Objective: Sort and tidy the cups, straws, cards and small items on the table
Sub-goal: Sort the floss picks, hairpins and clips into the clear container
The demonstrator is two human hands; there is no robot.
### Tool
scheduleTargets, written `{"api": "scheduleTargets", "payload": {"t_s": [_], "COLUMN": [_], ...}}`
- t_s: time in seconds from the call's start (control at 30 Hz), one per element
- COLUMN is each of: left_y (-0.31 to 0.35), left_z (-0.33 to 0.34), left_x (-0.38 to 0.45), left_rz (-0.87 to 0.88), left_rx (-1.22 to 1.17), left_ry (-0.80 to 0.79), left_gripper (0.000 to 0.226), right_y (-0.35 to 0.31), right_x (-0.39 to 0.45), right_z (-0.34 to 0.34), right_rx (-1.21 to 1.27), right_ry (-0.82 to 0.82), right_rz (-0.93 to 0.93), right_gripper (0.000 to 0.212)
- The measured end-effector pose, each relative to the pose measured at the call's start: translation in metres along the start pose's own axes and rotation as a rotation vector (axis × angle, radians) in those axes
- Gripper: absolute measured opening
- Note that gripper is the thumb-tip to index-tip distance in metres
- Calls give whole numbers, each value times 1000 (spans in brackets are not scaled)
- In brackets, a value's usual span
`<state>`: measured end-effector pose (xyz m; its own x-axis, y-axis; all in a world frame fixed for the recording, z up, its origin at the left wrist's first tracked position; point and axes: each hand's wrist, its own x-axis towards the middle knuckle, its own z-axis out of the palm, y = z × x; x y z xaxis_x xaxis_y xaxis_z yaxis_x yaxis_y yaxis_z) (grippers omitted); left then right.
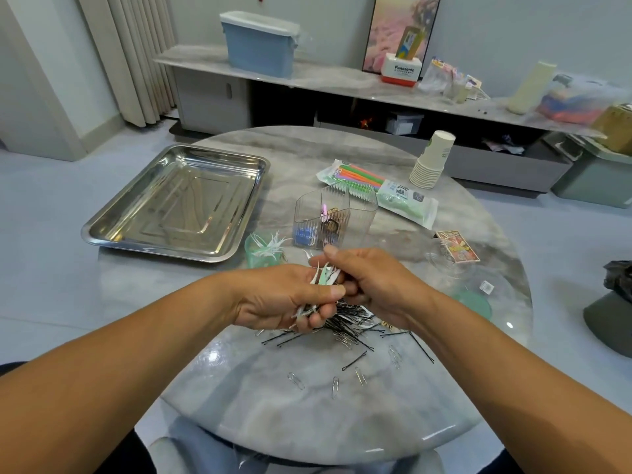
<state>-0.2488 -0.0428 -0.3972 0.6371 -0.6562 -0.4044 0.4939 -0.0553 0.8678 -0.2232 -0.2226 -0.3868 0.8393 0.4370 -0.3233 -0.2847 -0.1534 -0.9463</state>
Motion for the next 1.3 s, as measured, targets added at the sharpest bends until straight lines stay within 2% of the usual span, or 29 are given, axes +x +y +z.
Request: {"api": "scheduleTargets", "payload": {"t_s": [0.07, 0.2, 0.3, 0.37, 0.43, 0.53, 0.7, 0.77, 0.87, 0.9, 0.97, 1.03, 1.17, 1.3], "left_y": [0, -1, -2, -3, -4, -6, -9, -9, -10, -10, -11, -12, -12, -14], "left_z": [0, -1, -1, 0, 1, 2, 2, 1, -3, -4, -6, -5, -4, 0], "left_x": [0, 1, 2, 2, 3, 7, 14, 16, 18, 18, 17, 17, 15, 15], "left_rz": [11, 58, 87, 95, 87, 70, 75, 65, 91, 107, 120, 139, 142, 197], "left_rx": [25, 69, 113, 158, 199, 275, 130, 117, 8, -44, -83, -41, 30, 102], "left_ry": [24, 58, 44, 23, 46, 91, 169, 183, 189, 182, 136, 76, 29, 43], "left_gripper": [11, 22, 30, 39, 37, 29, 39, 36, 51, 52, 56, 61, 60, 57], "right_y": [-2, -6, -6, -3, 1, 6, 10, 8, 1, -2, -4, -3, 3, 6], "right_x": [0, -2, -4, -5, -4, -3, 1, 0, -4, -4, -5, -5, -5, -6], "right_z": [2, 1, 0, 0, 2, 7, 12, 11, 7, 5, 4, 5, 9, 13], "right_rx": [56, 159, 137, 153, 141, 60, 35, 97, 196, 193, 143, 75, -64, -56], "right_ry": [-15, -96, -161, -159, -140, -60, 110, 63, -79, -102, -92, -49, 10, 30], "right_rz": [32, 104, 122, 138, 129, 85, 19, 25, 47, 54, 52, 22, -83, -155], "right_gripper": [37, 57, 41, 25, 14, 16, 20, 23, 33, 29, 12, 6, 11, 18]}}
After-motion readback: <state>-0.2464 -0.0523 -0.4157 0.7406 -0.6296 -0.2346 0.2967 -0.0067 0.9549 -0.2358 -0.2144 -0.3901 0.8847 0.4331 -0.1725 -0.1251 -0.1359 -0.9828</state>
